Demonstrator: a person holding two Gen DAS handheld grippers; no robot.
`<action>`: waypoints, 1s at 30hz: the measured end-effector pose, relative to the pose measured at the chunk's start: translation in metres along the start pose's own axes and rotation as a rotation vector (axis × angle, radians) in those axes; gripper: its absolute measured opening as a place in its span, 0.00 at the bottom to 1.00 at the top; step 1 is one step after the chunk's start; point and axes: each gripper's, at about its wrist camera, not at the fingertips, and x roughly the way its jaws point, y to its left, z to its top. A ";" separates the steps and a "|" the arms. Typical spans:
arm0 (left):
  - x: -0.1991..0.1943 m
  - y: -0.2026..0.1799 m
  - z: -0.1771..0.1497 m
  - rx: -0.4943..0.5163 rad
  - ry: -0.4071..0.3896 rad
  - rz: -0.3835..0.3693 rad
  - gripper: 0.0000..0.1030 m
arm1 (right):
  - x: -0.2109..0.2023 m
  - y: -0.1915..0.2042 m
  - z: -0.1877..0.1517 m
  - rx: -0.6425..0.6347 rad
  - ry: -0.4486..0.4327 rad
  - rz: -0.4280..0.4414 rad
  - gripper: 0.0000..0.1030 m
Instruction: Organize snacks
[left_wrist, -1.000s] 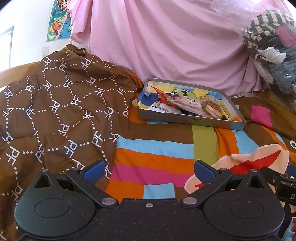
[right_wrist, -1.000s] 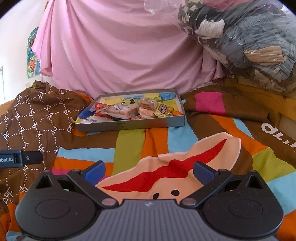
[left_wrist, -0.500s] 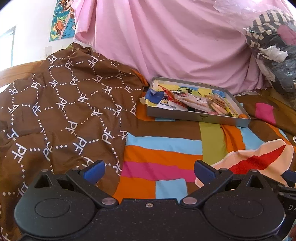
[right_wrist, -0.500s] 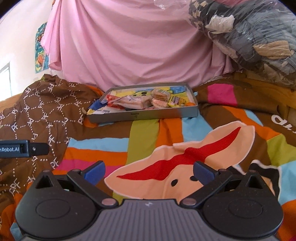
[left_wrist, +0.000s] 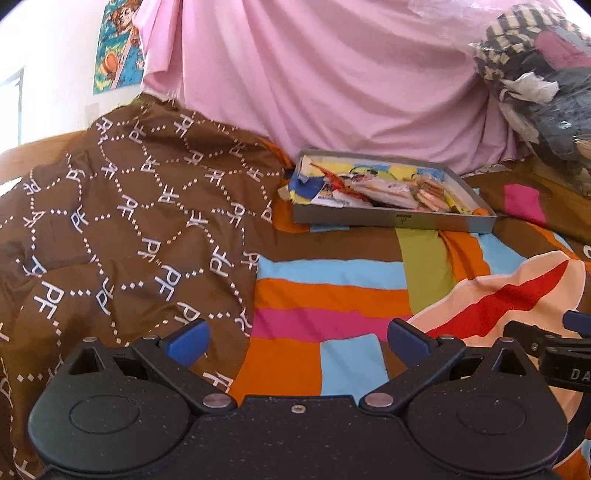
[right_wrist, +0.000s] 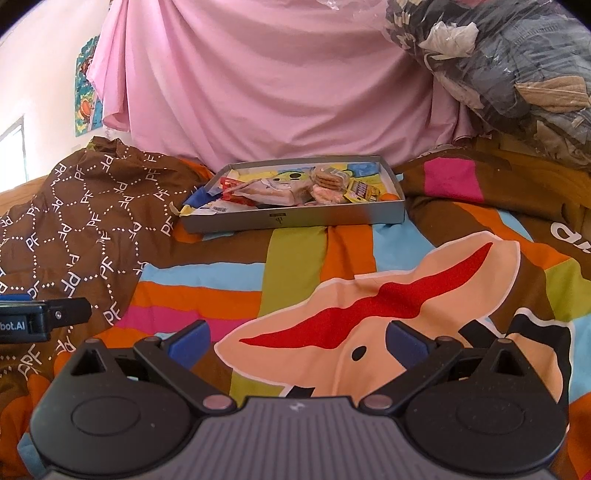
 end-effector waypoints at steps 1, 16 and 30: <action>-0.001 -0.001 0.000 0.001 -0.002 -0.009 0.99 | 0.000 0.000 0.000 -0.002 0.000 0.001 1.00; -0.004 -0.006 0.000 0.018 -0.008 -0.011 0.98 | 0.002 0.002 -0.002 -0.018 0.014 0.002 1.00; -0.002 -0.007 -0.001 0.026 0.018 0.027 0.98 | 0.005 0.003 -0.004 -0.037 0.033 -0.011 1.00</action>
